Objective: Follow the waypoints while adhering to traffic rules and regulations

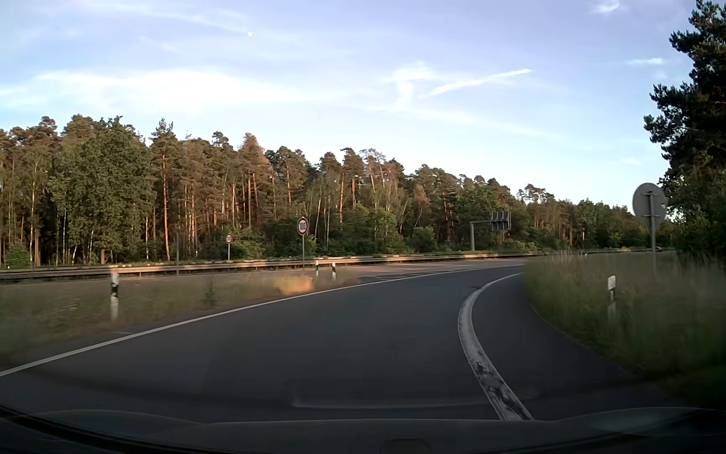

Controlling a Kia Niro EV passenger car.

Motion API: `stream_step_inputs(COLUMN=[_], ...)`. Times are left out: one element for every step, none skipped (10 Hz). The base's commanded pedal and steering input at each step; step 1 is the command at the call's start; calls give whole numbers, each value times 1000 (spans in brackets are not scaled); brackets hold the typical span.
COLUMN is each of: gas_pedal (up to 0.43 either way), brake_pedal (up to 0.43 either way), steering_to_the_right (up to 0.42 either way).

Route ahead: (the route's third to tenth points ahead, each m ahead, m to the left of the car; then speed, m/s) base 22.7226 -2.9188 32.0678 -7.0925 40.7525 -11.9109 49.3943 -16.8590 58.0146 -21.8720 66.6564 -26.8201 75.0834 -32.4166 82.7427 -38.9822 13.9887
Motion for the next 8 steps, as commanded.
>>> stream_step_inputs(gas_pedal=[67, 79, 87, 87, 87, 87, 87, 87], brake_pedal=[0, 0, 0, 0, 0, 0, 0, 0], steering_to_the_right=[74, 75, 76, 76, 77, 79, 82, 82])
